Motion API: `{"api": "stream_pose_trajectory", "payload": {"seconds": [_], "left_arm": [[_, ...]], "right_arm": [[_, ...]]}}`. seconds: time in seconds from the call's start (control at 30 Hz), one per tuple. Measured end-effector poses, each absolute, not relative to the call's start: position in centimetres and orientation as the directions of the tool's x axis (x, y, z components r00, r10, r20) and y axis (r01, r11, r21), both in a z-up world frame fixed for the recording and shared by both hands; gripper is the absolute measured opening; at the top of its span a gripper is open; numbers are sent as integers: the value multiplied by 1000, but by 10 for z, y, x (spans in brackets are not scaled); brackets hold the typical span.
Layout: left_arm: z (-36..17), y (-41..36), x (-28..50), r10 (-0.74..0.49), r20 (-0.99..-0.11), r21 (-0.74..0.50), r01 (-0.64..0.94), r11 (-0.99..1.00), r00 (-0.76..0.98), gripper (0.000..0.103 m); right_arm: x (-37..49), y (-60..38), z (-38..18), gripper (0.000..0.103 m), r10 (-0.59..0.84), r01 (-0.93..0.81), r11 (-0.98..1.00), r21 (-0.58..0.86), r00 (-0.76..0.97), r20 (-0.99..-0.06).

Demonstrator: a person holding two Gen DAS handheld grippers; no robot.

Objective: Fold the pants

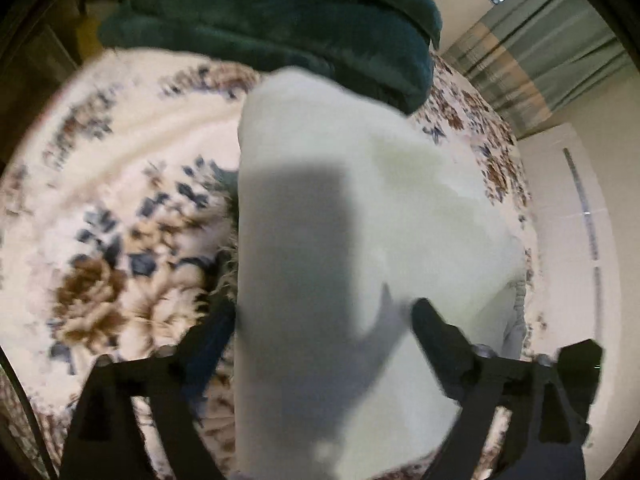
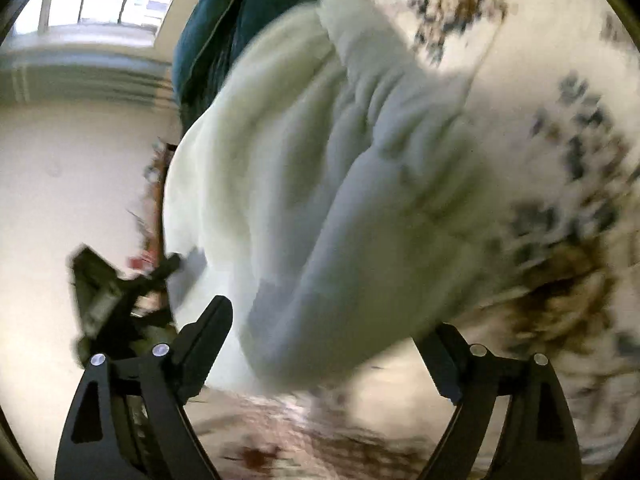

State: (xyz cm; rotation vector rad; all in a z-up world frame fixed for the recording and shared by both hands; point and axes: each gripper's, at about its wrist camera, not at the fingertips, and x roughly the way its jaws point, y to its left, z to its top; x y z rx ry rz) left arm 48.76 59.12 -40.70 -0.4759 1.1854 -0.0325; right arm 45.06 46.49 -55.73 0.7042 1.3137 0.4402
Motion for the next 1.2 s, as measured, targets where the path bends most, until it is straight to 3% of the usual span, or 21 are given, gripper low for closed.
{"api": "stream_pose_trajectory", "payload": {"seconds": [0.07, 0.2, 0.4, 0.57, 0.87, 1.2], "left_arm": [[-388, 581, 476, -195, -887, -306, -218, 927, 418, 102], [-351, 544, 447, -47, -886, -153, -194, 969, 462, 102], [-307, 490, 401, 13, -867, -105, -208, 973, 498, 102], [-253, 444, 354, 104, -830, -54, -265, 963, 548, 102], [-182, 358, 270, 257, -762, 8, -388, 921, 594, 102], [-120, 271, 173, 374, -703, -3, -528, 849, 605, 102]], "right_arm": [[457, 467, -531, 91, 546, 44, 821, 569, 230, -806], [511, 411, -468, 94, 321, -57, 946, 320, 315, -893], [485, 366, -369, 94, 164, -179, 980, 93, 436, -885], [449, 336, -273, 94, 185, -245, 967, 70, 483, -856], [383, 257, -178, 94, 305, -409, 910, 75, 534, -788], [308, 152, -80, 95, 420, -539, 839, 81, 546, -725]]}}
